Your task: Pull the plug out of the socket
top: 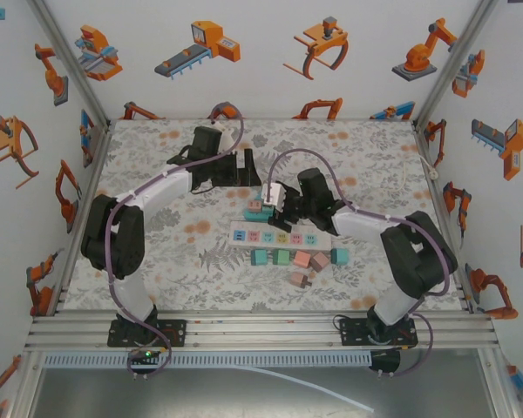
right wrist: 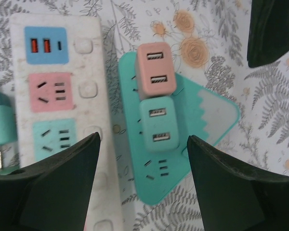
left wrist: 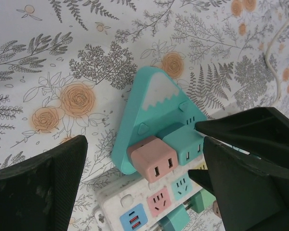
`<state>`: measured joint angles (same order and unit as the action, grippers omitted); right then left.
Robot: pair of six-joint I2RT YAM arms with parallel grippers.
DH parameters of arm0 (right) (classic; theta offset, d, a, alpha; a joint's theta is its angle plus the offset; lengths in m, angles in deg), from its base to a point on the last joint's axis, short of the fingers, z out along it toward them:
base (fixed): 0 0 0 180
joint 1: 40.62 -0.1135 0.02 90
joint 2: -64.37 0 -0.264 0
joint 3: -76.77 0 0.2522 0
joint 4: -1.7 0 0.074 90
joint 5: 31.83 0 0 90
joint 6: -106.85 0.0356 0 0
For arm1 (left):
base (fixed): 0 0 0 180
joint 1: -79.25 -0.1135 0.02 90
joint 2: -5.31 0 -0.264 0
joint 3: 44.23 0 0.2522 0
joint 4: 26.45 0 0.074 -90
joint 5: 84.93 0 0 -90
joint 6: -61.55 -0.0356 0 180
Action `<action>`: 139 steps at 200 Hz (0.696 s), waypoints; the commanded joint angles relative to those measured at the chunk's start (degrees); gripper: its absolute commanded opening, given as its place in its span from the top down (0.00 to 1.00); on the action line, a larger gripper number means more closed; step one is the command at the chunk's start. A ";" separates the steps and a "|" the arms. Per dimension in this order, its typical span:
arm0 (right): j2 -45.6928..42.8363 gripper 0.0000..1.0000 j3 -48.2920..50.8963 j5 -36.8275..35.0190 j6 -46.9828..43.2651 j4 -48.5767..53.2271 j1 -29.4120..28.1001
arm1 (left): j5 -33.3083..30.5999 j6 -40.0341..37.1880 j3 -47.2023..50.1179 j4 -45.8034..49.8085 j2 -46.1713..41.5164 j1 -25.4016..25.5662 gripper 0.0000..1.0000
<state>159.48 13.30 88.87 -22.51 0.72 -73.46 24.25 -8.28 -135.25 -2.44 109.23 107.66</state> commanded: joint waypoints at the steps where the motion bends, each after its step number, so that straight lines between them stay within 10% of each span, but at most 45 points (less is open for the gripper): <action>1: 1.80 0.34 -2.45 1.67 -2.49 -3.90 0.32 | 1.90 0.21 -0.04 -1.61 0.07 -0.20 0.03; 86: 7.81 0.65 -11.12 4.94 -10.96 11.35 0.32 | 3.68 1.89 -0.52 -1.49 3.83 0.07 0.10; 139: 6.02 0.67 -11.25 5.39 -15.20 16.13 0.32 | 1.53 1.59 -2.42 -0.70 7.68 1.90 0.14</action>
<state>166.46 2.72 92.63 -34.35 12.22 -73.44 26.17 -7.21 -135.29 -3.32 114.41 108.14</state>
